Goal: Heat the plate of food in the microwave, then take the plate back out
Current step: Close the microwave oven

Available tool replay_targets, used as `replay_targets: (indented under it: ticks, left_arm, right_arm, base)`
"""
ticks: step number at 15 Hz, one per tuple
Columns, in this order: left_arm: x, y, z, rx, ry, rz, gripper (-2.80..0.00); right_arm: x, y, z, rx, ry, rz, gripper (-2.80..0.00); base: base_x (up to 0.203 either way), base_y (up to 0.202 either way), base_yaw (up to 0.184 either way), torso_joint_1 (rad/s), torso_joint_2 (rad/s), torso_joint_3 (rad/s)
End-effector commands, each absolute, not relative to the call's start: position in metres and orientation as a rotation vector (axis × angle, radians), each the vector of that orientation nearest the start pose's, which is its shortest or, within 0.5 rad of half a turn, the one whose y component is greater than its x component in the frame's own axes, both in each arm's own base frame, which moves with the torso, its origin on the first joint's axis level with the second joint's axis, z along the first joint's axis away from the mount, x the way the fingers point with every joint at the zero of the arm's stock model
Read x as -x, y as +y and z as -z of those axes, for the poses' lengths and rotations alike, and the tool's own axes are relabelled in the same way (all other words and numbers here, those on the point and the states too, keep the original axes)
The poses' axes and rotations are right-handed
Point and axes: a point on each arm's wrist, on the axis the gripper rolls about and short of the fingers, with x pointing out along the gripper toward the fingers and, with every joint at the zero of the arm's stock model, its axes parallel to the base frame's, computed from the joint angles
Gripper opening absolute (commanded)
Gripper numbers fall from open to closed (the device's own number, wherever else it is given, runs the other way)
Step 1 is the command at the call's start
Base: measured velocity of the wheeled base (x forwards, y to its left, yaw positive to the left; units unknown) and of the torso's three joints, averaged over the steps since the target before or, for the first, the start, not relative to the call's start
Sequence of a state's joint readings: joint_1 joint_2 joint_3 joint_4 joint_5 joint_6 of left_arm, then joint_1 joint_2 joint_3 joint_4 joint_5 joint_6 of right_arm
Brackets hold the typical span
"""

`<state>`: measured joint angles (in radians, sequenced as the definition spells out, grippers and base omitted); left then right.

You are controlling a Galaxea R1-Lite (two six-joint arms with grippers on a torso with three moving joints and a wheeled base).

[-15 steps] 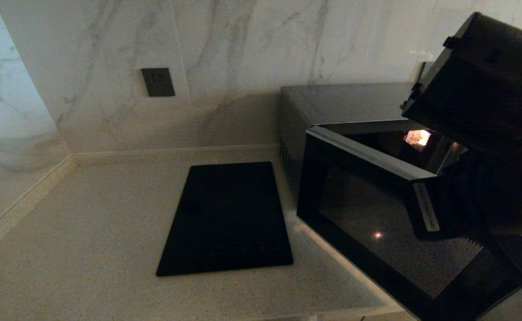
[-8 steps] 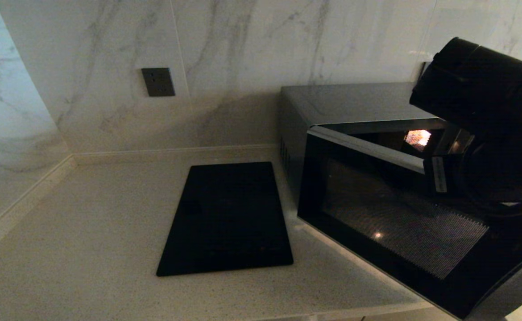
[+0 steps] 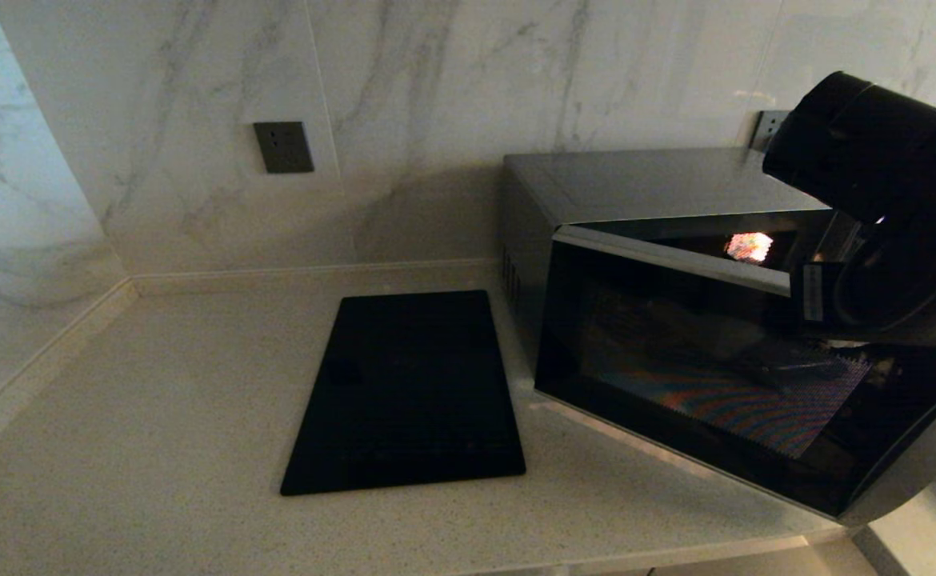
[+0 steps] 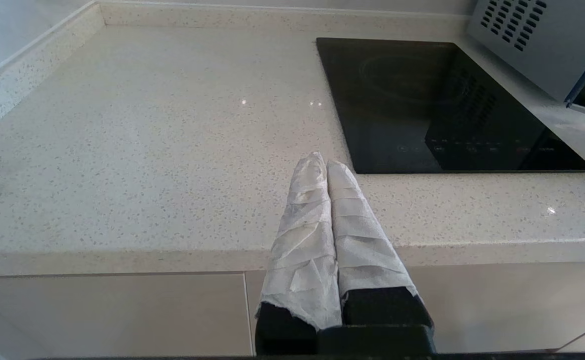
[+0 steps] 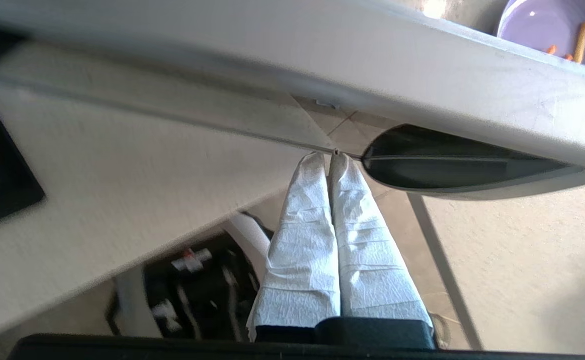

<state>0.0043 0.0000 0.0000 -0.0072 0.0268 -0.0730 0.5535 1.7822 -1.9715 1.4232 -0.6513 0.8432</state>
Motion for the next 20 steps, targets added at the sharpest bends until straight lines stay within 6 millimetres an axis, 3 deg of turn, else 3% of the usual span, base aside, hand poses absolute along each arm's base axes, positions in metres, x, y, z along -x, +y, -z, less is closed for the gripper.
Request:
replay_targets:
  ticks: [1,4,10,16,20]
  left_arm:
    - [0.023,0.001,-0.076,0.074,-0.007,-0.032,-2.80]
    - [0.023,0.001,-0.076,0.074,-0.007,-0.032,-2.80]
    - [0.023,0.001,-0.076,0.074,-0.007,-0.032,-2.80]
    - [0.023,0.001,-0.076,0.074,-0.007,-0.032,-2.80]
    - [0.023,0.001,-0.076,0.074,-0.007,-0.032,-2.80]
  right_arm:
    - [-0.236,0.111,-0.306,-0.110,0.852,0.530,-2.80]
    - [-0.264,0.096,-0.302,-0.159,0.802,0.575,-2.80]
    - [-0.283,0.084,-0.299,-0.203,0.760,0.614,-2.80]
    - [-0.323,0.054,-0.299,-0.288,0.602,0.658,-2.80]
    - [-0.336,0.047,-0.292,-0.305,0.589,0.676,-2.80]
  base:
    - [0.000,0.000,0.000,0.000,0.00,0.000]
    - [0.000,0.000,0.000,0.000,0.00,0.000]
    - [0.000,0.000,0.000,0.000,0.00,0.000]
    - [0.000,0.000,0.000,0.000,0.00,0.000]
    - [0.000,0.000,0.000,0.000,0.00,0.000]
